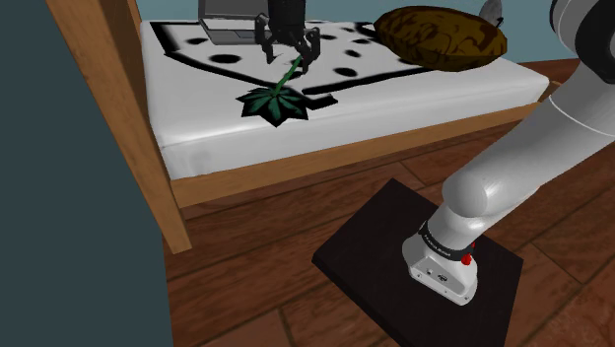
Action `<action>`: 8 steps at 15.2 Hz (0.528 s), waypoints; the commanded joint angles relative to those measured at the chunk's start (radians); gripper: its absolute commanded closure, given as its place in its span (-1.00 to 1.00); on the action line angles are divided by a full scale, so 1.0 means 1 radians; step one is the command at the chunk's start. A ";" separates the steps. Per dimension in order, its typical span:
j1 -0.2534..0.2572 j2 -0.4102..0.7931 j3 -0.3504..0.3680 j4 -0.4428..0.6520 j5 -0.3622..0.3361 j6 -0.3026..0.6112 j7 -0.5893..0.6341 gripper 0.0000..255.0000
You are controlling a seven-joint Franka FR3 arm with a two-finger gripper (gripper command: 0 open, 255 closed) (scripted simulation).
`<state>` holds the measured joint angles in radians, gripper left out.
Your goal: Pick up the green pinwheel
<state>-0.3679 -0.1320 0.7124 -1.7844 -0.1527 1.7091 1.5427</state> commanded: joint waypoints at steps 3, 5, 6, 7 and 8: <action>-0.004 0.024 0.010 -0.013 -0.026 0.028 0.060 -1.00; -0.004 0.021 0.009 -0.042 -0.025 0.055 0.064 -1.00; -0.004 0.021 0.009 -0.056 -0.025 0.068 0.067 -1.00; -0.003 0.020 0.010 -0.077 -0.026 0.089 0.071 -1.00; -0.003 0.020 0.010 -0.077 -0.026 0.089 0.071 -1.00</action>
<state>-0.3709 -0.1161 0.7213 -1.8577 -0.1753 1.7904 1.6110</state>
